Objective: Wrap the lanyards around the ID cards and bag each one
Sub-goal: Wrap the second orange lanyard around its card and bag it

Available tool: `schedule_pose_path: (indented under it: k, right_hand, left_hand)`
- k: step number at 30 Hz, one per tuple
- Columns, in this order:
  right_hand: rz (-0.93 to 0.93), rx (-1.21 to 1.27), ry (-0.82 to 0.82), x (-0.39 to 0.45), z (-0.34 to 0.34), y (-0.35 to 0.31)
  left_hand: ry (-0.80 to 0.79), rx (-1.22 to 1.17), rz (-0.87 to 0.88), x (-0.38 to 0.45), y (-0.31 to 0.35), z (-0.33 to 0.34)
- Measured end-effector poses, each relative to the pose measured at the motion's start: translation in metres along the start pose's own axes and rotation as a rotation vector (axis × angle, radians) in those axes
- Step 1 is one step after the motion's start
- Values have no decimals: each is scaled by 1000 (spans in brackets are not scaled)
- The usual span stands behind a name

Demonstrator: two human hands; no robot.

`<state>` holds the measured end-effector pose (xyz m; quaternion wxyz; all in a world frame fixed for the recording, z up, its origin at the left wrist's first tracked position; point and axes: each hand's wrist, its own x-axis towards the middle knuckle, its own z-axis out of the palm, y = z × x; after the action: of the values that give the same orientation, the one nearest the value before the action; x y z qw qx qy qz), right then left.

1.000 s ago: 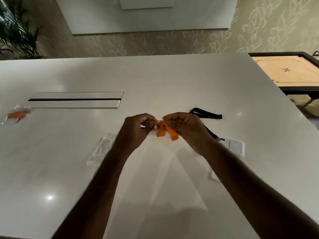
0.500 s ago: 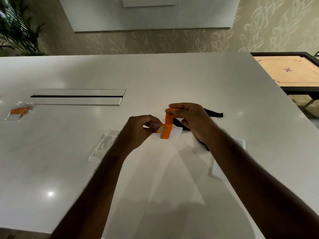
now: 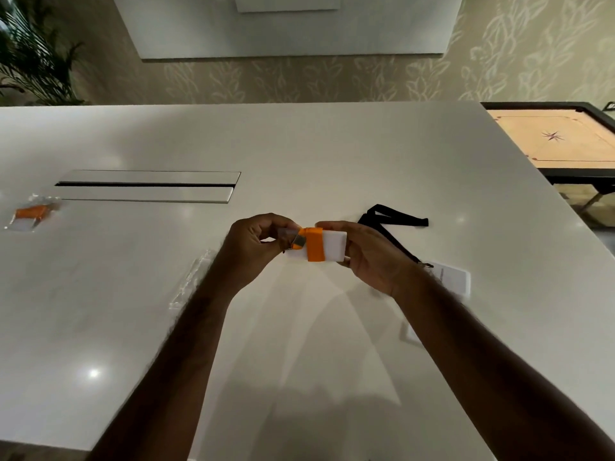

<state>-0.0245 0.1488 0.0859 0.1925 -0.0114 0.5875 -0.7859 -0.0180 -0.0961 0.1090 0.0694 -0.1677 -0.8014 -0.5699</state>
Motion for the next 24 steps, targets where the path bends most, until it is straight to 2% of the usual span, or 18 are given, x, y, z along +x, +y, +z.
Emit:
schedule_pose_path:
  k: [4,8,10,12,15,21,24]
  right_hand:
    - [73,26,-18,-5,8,1]
    - [64,-15,26,-4,7,6]
    - [23,-49,98,-6,8,10]
    - [-93,-152,146,-8,6,15]
    - [-258,-321,41,-9,6,21]
    - [-335,-429,119,-3,5,24]
    - [-339,-386,121,-2,7,23]
  left_hand:
    - [22,-30,1,3,4,0]
    - [53,-47,2,6,6,1]
    - [67,-51,-9,7,6,3]
    - [87,-68,-30,8,4,5]
    - [118,-80,-69,6,-1,10]
    - [147,-71,-79,2,-6,16]
    - [156,-70,-66,1,-5,16]
